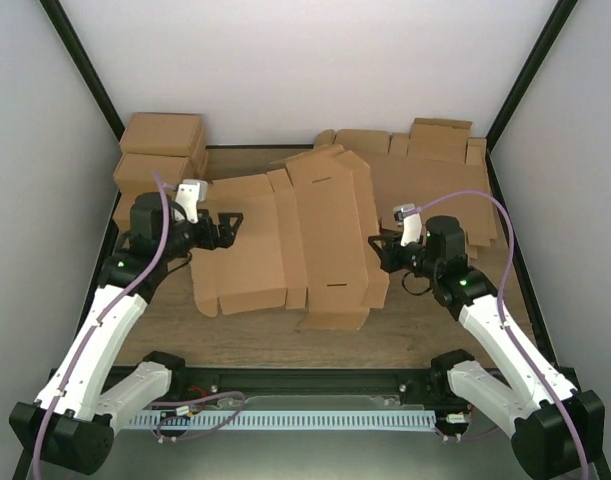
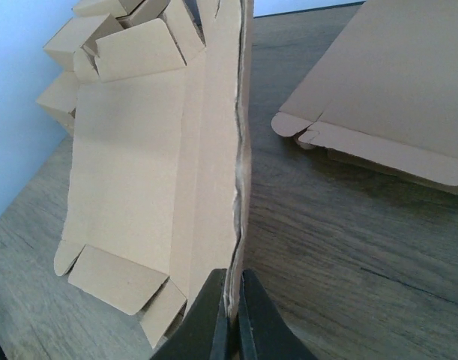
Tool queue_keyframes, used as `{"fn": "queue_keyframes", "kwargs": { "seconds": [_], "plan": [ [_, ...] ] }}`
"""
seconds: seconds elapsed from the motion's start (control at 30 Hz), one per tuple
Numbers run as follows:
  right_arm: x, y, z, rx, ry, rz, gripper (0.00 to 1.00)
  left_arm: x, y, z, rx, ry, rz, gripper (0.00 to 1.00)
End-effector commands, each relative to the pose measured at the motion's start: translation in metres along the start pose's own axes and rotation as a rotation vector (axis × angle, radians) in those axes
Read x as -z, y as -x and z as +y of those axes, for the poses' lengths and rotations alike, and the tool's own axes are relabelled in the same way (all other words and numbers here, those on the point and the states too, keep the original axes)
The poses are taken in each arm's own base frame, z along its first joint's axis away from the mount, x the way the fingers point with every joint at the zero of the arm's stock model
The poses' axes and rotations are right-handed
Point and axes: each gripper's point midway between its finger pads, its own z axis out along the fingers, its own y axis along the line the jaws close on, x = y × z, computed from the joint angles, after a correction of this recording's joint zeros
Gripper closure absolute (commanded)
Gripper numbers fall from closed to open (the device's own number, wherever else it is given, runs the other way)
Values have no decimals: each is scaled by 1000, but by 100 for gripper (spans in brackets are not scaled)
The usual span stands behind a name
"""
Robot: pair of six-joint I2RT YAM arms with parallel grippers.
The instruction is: Fold the paper box
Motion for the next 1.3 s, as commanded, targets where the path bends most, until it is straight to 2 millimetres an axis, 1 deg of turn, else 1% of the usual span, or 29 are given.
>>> {"fn": "queue_keyframes", "kwargs": {
  "seconds": [0.0,0.07,0.13,0.17,0.2,0.27,0.3,0.33,0.4,0.43,0.57,0.67,0.8,0.93,1.03,1.13,1.2,1.27],
  "plan": [
    [5,7,13,43,48,-20,99,-4,5,-42,-297,-172,-42,0],
    [4,8,13,48,51,-21,99,-12,3,-52,-443,-182,-36,0],
    [4,9,14,51,55,-19,99,-23,6,-50,-529,-147,-31,0],
    [4,9,15,52,59,-20,99,-30,9,-43,-546,-107,-25,0],
    [4,9,15,53,61,-18,99,-36,17,-36,-555,-55,-24,0],
    [4,9,15,51,61,-16,99,-49,31,-11,-546,108,-7,0],
    [4,9,15,51,60,-15,99,-55,33,-2,-563,152,12,0],
    [4,9,16,52,63,-17,99,-61,30,0,-603,154,35,0],
    [6,10,17,52,67,-16,99,-75,16,-3,-711,97,102,0],
    [6,10,18,53,67,-16,99,-81,11,-2,-725,84,134,0],
    [9,12,21,61,72,-19,99,-102,6,14,-728,66,225,0],
    [10,11,23,63,83,-15,99,-110,0,16,-765,-19,256,0],
    [11,8,22,58,81,-6,99,-118,-11,21,-819,-53,339,0],
    [15,8,21,58,67,-19,99,-126,-12,21,-853,-76,351,0],
    [18,7,22,56,69,-18,99,-134,-15,28,-863,-89,379,0],
    [19,4,24,51,78,-9,99,-142,-19,36,-835,-123,408,0],
    [20,4,25,53,79,-9,99,-146,-18,41,-818,-138,414,4],
    [21,4,25,56,78,-12,99,-152,-20,43,-814,-149,431,13]
  ]
}}
